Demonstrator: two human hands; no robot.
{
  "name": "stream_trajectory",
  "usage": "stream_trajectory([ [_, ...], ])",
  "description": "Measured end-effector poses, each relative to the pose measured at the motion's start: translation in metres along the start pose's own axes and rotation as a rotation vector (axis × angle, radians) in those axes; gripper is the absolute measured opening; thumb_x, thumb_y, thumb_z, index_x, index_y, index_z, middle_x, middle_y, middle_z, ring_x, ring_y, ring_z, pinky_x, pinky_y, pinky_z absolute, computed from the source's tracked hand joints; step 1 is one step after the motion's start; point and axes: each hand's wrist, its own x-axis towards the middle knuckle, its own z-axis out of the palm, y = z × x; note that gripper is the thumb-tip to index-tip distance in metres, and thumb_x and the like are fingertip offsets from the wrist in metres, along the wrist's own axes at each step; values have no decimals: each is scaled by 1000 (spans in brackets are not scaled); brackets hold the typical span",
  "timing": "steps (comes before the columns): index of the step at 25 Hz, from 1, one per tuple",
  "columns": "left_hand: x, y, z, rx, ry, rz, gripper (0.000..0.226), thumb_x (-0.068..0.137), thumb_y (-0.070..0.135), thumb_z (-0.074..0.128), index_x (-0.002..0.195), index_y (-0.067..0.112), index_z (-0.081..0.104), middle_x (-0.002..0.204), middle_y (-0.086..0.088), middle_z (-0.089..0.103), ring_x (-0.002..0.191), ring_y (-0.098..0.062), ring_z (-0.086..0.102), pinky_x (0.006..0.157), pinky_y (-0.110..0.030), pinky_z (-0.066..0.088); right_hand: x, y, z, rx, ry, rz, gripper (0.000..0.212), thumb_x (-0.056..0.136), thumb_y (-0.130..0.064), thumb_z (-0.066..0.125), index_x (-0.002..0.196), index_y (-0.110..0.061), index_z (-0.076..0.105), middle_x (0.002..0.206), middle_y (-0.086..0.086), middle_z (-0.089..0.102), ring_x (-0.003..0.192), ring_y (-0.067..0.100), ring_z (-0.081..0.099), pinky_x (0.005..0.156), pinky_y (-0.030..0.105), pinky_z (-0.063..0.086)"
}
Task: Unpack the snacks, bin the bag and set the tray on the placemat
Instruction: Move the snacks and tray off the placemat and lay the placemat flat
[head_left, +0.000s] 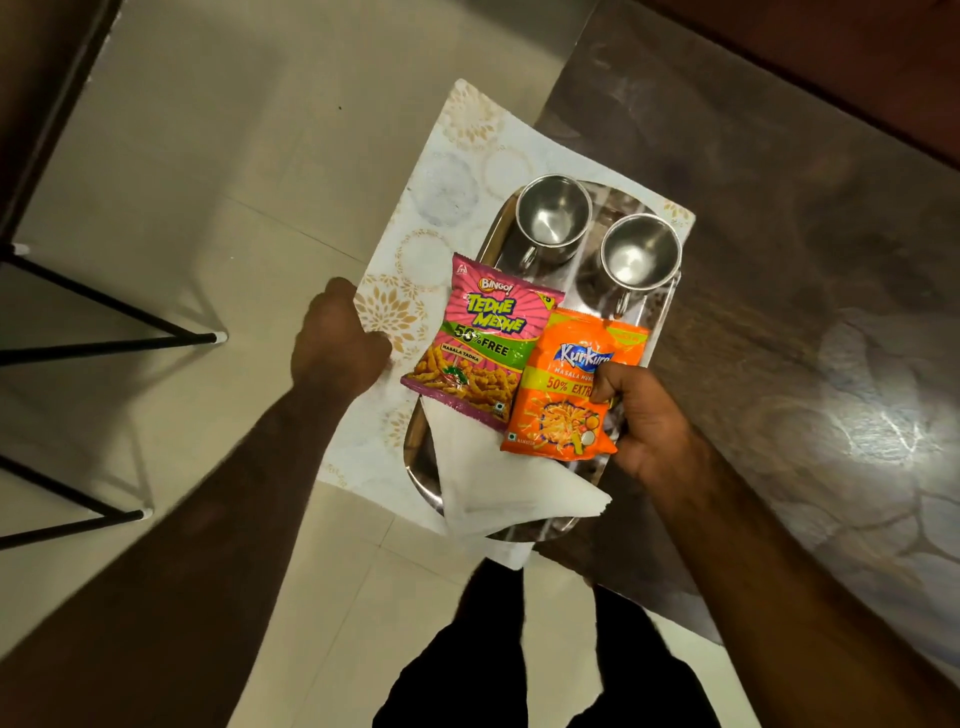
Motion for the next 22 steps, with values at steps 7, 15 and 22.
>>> stream_trajectory([
  [7,8,-19,-74,119,310,-167,38,81,13,56,118,11,49,115,-23,64,105,-49,61,86,-51,50,7,-4,-4,-36,15,-13,48,80,7,39,117,0,69,124,30,70,114,54,69,84,66,63],
  [15,-2,-39,-112,20,358,-194,34,75,14,45,101,8,65,105,-22,70,98,-46,65,80,-43,50,12,-6,-6,-140,60,15,66,41,-6,62,107,-13,59,100,20,59,88,44,61,89,66,60],
  [22,-26,-25,-136,49,425,-196,24,76,10,49,97,12,60,88,-7,58,81,-31,53,71,-37,42,-2,-13,5,-240,211,-24,25,89,4,40,76,-10,57,58,6,65,55,27,64,56,32,58],
])
